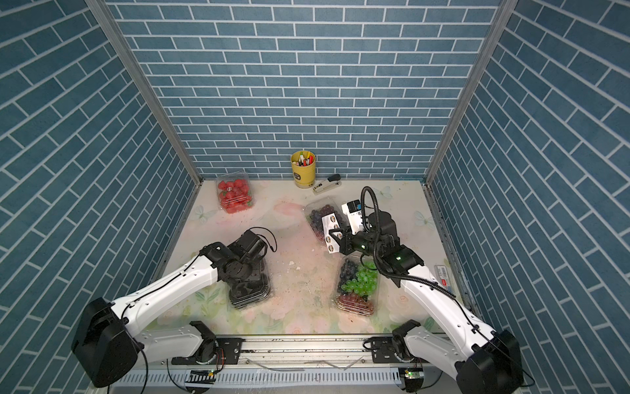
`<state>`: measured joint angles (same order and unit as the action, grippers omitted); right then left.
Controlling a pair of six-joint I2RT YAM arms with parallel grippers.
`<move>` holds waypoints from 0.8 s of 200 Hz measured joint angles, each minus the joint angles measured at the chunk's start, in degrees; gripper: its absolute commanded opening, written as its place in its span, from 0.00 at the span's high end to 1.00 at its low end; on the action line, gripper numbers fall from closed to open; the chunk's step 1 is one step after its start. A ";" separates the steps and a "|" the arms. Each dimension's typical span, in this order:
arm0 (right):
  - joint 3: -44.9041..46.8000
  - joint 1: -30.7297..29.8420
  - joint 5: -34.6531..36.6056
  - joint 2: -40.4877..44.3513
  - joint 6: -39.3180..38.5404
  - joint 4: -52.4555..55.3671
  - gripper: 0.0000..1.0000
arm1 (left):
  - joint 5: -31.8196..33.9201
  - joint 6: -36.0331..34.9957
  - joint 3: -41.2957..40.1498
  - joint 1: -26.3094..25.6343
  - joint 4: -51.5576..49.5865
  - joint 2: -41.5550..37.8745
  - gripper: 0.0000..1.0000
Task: Label fruit boxes
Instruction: Stick the label on the fruit box.
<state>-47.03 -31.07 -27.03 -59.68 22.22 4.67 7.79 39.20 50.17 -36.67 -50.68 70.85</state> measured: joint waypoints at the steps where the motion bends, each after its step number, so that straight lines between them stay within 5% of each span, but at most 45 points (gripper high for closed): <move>1: 0.00 0.00 0.00 0.00 0.02 0.00 0.92 | 0.00 0.00 -0.02 0.00 0.04 0.00 0.94; 160: 0.00 0.00 -0.17 -0.09 0.46 -0.39 1.00 | -0.66 -0.46 2.51 0.00 1.68 -1.44 0.94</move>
<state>-47.03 -31.07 -27.20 -59.77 22.68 4.27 7.14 38.74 52.69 -36.67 -48.99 69.41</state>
